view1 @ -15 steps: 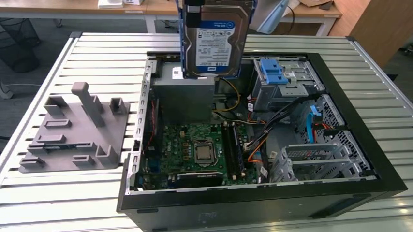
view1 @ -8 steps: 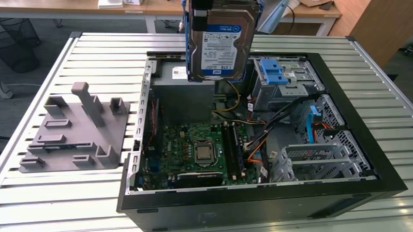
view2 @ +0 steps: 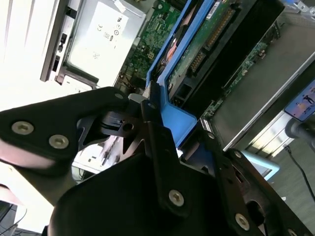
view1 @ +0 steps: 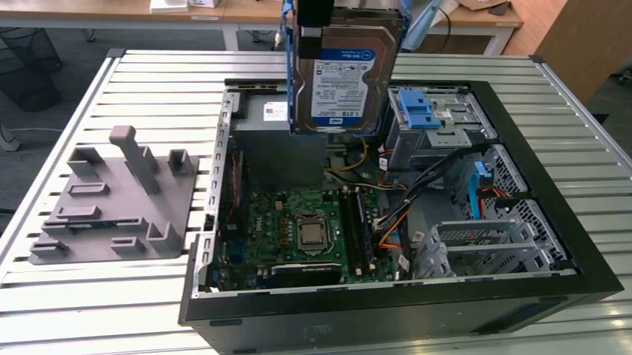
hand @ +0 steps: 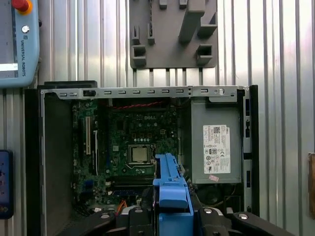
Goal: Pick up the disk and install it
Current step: 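Pick up the disk, then insert the disk into the insertion slot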
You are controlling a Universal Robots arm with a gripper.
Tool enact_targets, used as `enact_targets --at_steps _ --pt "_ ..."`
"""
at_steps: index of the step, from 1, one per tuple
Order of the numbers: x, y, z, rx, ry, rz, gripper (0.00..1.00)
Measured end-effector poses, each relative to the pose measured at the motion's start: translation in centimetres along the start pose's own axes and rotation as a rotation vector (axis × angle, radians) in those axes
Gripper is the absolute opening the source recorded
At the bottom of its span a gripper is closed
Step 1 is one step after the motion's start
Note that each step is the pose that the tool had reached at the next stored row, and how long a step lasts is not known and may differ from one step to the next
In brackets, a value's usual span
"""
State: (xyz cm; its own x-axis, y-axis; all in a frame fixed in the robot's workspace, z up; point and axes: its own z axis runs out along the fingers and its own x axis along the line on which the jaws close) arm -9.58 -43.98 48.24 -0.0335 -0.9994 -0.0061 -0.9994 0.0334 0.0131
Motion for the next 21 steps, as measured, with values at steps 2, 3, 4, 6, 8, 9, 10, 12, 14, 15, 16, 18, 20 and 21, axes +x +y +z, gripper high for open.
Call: enact_targets --at_steps 2,3,4,6,8,9,10,12,14,15,16,18,20,21 --pt "0.07 -0.55 0.03 0.0000 0.0001 0.000 0.37" --pt "0.07 -0.60 0.02 0.0000 0.0001 0.000 0.37" --pt "0.07 -0.60 0.02 0.0000 0.0001 0.000 0.37" --pt "0.07 -0.60 0.02 0.0000 0.0001 0.000 0.37" --pt "0.07 -0.60 0.02 0.0000 0.0002 0.000 0.37" --pt "0.07 -0.61 0.02 0.0000 0.0001 0.000 0.37" --pt "0.07 -0.61 0.02 0.0000 0.0001 0.000 0.37" --pt "0.07 -0.61 0.02 0.0000 0.0002 0.000 0.37" --pt "0.07 -0.61 0.03 0.0000 0.0001 0.000 0.37" --pt "0.07 -0.61 0.02 0.0000 0.0001 0.000 0.37" --pt "0.07 -0.62 0.02 0.0000 0.0001 0.000 0.37" --pt "0.07 -0.62 0.03 0.0000 0.0001 0.000 0.37" --pt "0.07 -0.62 0.02 0.0000 0.0001 0.000 0.37" --pt "0.08 -0.62 0.02 0.0000 0.0001 0.000 0.37"
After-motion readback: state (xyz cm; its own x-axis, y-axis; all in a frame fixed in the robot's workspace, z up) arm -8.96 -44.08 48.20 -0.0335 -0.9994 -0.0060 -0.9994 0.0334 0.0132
